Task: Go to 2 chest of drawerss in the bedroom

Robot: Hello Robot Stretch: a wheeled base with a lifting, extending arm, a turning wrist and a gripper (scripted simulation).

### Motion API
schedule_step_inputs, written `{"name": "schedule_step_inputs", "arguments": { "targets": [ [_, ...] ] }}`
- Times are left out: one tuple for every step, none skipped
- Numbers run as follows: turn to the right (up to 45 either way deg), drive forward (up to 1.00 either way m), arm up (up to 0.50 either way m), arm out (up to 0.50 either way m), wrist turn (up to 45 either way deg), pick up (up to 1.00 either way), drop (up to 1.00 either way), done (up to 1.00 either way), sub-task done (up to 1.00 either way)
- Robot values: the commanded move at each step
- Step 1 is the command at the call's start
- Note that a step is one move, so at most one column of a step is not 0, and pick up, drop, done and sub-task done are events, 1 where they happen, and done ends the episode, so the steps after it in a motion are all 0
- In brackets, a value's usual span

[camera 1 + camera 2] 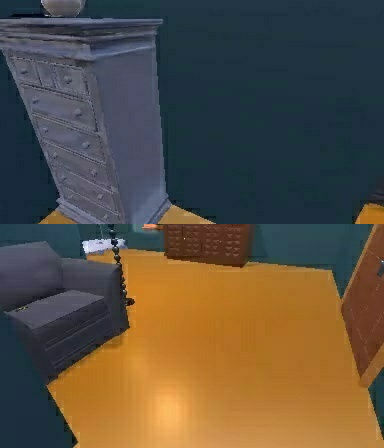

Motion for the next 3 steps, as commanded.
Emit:
{"name": "schedule_step_inputs", "arguments": {
  "targets": [
    [-27.0,0.00,0.00,0.00,0.0,0.00,0.00,0.00,0.00],
    [0.0,0.00,0.00,0.00,0.0,0.00,0.00,0.00,1.00],
    [45.0,0.00,0.00,0.00,0.0,0.00,0.00,0.00,0.00]
  ]
}}
